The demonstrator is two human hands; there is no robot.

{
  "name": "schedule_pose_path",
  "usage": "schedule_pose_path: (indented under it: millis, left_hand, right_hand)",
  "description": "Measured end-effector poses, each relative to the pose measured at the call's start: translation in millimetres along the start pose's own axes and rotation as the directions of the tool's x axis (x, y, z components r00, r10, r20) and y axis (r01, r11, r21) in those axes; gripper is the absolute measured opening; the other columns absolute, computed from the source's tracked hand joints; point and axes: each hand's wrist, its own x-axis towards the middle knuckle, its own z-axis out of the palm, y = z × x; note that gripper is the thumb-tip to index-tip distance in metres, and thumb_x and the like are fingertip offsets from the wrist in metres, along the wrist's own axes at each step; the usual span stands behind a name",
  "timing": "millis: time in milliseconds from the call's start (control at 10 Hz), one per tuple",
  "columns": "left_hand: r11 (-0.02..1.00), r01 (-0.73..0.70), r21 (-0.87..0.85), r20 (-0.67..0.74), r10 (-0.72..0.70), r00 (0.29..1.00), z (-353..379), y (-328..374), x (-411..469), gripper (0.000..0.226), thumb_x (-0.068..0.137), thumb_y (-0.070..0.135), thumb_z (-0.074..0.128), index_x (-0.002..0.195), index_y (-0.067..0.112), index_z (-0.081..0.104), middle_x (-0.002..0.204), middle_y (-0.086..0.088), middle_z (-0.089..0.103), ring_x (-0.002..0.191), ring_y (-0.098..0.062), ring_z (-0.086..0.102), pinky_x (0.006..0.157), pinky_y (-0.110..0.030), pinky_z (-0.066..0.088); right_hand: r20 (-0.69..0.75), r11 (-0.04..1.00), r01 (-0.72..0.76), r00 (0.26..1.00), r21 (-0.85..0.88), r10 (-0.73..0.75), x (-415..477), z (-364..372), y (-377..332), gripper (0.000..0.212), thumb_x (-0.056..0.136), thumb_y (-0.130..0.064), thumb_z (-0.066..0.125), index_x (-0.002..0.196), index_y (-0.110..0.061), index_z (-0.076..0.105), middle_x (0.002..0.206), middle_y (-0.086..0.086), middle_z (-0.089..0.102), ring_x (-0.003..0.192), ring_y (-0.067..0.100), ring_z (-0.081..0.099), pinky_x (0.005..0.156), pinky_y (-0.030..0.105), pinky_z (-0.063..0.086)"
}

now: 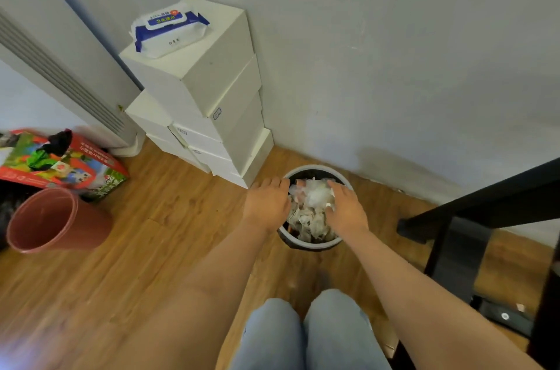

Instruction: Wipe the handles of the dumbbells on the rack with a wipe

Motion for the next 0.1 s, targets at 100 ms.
schedule_pose_path:
  millis: [100]
  left_hand:
    - [1.0, -0.017, -0.009, -0.042, 0.017, 0.999, -12.8, -1.2, 5.0, 0.037, 0.101, 0.032, 0.038, 0.132, 0.013, 0.043, 0.129, -0.005, 0.053, 0.117, -0.024, 0.049, 0.087, -0.033, 0.04]
  right_hand:
    - [-0.033, 0.994, 0.092, 0.995, -0.064, -0.095, 3.6, -24.2, -17.3, 0.058, 0.095, -0.018, 0.053, 0.148, -0.02, 0.032, 0.15, 0.003, 0.037, 0.139, 0.021, 0.032, 0.109, 0.036, 0.035]
